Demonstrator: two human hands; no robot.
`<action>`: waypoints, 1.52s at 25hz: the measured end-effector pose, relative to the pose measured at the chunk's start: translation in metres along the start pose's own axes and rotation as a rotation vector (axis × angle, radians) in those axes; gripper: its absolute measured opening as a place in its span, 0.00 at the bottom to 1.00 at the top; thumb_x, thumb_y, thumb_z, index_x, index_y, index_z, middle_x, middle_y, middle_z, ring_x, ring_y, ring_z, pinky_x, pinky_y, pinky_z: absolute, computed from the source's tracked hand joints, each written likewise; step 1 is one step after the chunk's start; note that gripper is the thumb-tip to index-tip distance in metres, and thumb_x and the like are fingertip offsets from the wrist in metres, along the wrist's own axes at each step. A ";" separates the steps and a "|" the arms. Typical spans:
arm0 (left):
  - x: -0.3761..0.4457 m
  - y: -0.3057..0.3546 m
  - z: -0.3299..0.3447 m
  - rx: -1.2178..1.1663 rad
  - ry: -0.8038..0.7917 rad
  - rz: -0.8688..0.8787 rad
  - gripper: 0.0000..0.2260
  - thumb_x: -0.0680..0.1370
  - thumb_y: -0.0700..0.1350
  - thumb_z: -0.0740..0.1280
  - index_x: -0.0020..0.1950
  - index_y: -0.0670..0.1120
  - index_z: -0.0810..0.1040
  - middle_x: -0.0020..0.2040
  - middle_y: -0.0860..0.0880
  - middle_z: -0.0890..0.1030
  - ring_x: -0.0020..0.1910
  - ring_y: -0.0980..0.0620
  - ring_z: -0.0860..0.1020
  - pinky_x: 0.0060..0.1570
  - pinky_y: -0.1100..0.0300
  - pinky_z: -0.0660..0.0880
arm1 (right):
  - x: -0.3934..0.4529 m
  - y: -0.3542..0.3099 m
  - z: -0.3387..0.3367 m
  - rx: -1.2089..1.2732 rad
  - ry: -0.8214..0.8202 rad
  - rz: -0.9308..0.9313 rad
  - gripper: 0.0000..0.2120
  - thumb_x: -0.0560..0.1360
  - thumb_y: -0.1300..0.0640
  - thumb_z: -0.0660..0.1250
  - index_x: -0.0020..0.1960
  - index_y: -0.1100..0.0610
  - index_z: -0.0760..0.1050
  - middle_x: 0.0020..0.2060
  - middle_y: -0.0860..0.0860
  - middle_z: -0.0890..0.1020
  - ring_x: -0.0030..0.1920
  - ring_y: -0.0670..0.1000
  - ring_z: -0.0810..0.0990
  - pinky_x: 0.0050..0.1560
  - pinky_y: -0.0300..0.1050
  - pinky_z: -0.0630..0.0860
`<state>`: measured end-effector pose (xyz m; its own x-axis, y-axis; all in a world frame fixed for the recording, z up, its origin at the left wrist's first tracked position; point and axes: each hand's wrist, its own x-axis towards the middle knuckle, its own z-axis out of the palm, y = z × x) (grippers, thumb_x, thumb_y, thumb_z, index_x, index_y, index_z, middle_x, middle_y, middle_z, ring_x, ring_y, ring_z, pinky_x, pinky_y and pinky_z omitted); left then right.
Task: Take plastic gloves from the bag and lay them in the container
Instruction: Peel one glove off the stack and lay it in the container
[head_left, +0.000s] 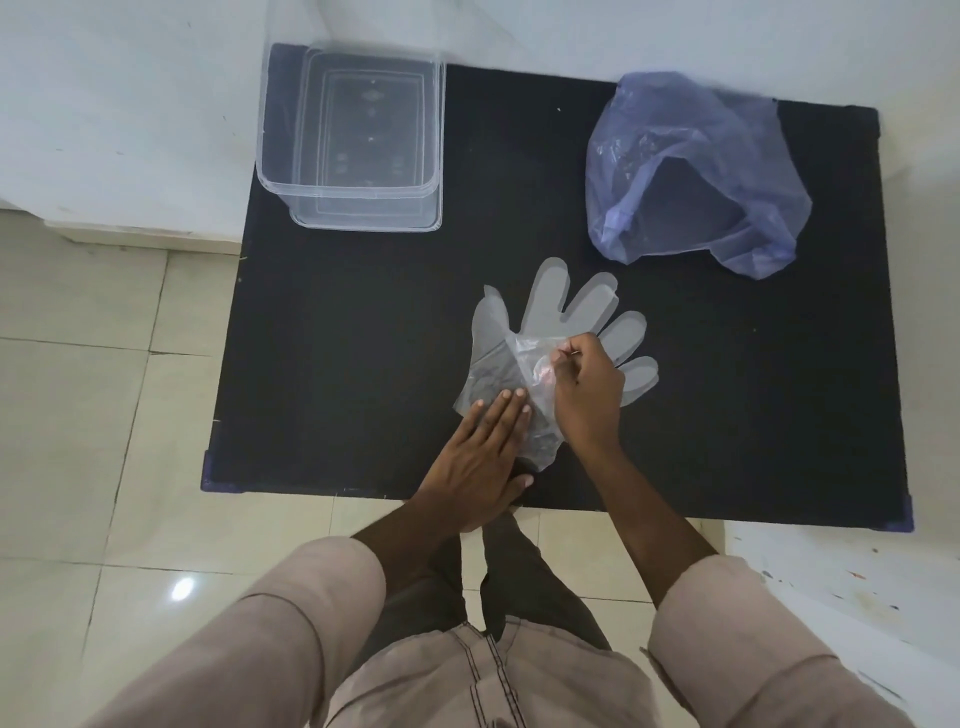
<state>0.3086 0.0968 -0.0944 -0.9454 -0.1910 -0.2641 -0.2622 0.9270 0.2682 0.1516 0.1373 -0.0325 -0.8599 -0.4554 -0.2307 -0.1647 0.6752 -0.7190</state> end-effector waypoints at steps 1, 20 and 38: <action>0.001 -0.001 -0.001 -0.005 -0.010 -0.003 0.34 0.81 0.63 0.50 0.79 0.42 0.50 0.78 0.43 0.51 0.78 0.43 0.52 0.75 0.46 0.44 | 0.002 0.000 -0.004 -0.027 -0.010 -0.013 0.08 0.80 0.58 0.62 0.54 0.61 0.74 0.46 0.50 0.79 0.46 0.45 0.76 0.43 0.26 0.67; 0.012 0.002 -0.057 -0.052 -0.371 -0.006 0.37 0.80 0.62 0.52 0.79 0.44 0.39 0.81 0.45 0.40 0.79 0.43 0.39 0.76 0.45 0.40 | 0.098 -0.092 -0.154 -0.361 -0.024 -0.463 0.08 0.80 0.58 0.61 0.53 0.63 0.74 0.46 0.60 0.83 0.45 0.58 0.82 0.50 0.49 0.78; 0.083 -0.054 -0.270 -0.568 0.454 -0.077 0.17 0.67 0.63 0.69 0.45 0.54 0.87 0.50 0.56 0.85 0.53 0.54 0.81 0.58 0.45 0.75 | 0.062 -0.155 -0.156 -0.262 -0.452 -0.667 0.05 0.75 0.55 0.70 0.49 0.53 0.76 0.42 0.52 0.83 0.42 0.52 0.81 0.43 0.44 0.77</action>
<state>0.1923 -0.0562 0.1199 -0.8751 -0.4780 0.0757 -0.2743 0.6187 0.7362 0.0484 0.0949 0.1671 -0.2761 -0.9567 -0.0922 -0.7238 0.2701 -0.6349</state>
